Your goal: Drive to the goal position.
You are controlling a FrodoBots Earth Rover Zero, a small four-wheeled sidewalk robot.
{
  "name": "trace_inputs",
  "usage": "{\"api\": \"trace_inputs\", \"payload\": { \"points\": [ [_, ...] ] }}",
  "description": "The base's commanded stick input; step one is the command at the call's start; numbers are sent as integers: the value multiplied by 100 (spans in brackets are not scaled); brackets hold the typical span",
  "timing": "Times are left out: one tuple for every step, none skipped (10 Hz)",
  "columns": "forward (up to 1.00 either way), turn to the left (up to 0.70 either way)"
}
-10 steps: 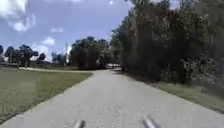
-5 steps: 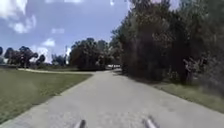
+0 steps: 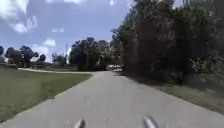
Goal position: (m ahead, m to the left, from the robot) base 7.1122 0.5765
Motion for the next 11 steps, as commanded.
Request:
{"api": "trace_inputs", "payload": {
  "points": [
    [50,0],
    [50,0],
    [50,0],
    [50,0],
    [50,0],
    [50,0],
    [50,0],
    [50,0],
    [50,0],
    [50,0],
    [50,0]
  ]
}}
